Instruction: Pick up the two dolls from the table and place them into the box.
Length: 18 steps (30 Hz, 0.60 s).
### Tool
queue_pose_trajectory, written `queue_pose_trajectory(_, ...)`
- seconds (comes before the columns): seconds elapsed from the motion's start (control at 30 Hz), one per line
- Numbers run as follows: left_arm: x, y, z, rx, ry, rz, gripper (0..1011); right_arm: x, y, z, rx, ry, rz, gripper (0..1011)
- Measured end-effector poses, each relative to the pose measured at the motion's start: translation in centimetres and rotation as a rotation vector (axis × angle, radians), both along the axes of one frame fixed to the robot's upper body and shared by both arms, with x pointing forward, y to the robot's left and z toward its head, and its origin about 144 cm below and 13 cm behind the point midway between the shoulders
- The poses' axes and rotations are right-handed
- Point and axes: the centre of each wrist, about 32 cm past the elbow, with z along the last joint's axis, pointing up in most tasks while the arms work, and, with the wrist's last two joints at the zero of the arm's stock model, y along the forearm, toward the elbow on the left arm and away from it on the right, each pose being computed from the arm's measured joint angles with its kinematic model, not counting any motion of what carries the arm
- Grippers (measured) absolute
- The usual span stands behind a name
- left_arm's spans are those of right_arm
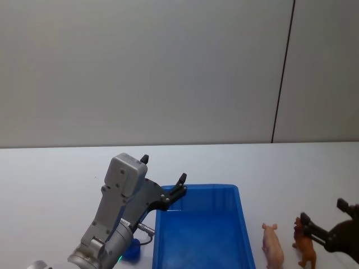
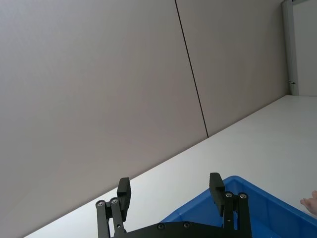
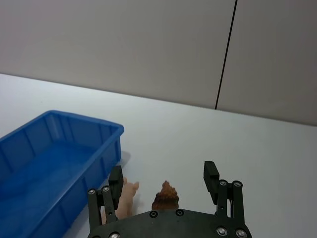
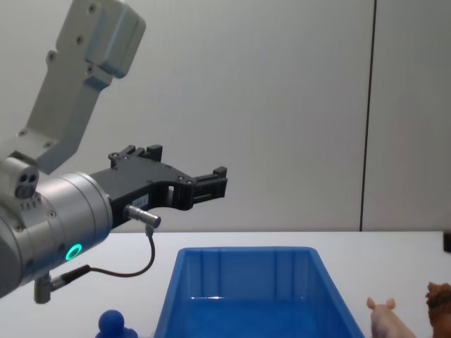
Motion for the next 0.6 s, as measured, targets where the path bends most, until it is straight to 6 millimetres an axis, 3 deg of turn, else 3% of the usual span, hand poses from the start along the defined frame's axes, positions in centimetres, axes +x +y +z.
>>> queue_pose_trajectory(0.6,0.0,0.0,0.0,0.0,0.0,0.0,1001,-0.7,-0.6,-2.9,0.003,0.162,-0.012,1001)
